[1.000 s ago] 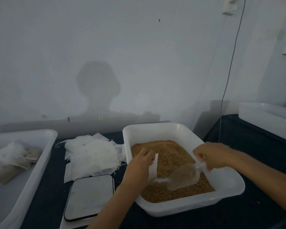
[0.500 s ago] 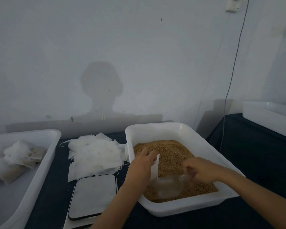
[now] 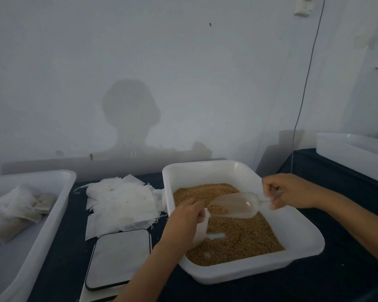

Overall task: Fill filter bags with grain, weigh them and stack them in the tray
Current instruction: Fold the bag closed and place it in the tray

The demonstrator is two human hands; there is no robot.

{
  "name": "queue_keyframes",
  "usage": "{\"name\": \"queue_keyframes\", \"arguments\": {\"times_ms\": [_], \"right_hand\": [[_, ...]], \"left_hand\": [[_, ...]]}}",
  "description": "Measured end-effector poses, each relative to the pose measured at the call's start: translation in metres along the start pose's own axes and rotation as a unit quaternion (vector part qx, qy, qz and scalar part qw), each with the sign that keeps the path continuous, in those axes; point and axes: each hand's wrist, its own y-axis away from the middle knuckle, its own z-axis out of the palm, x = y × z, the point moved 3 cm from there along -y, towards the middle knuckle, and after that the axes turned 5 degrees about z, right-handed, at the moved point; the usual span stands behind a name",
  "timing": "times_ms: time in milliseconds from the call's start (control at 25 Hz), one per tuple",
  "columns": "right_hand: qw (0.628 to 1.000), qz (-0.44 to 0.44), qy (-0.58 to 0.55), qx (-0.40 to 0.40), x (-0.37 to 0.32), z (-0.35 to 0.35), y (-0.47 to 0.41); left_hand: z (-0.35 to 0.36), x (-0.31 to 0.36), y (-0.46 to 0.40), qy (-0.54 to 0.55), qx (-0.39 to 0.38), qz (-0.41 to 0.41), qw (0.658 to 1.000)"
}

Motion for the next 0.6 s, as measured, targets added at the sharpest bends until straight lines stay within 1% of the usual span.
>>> {"name": "queue_keyframes", "arguments": {"times_ms": [200,600], "right_hand": [[0.994,-0.007,0.104,0.031,-0.022,0.0,-0.007],[0.974,-0.011,0.214,0.07,-0.039,-0.01,-0.012]], "left_hand": [[-0.003,0.003,0.001,0.034,-0.003,0.015,0.999],[-0.003,0.002,0.001,0.031,0.002,0.017,0.999]]}}
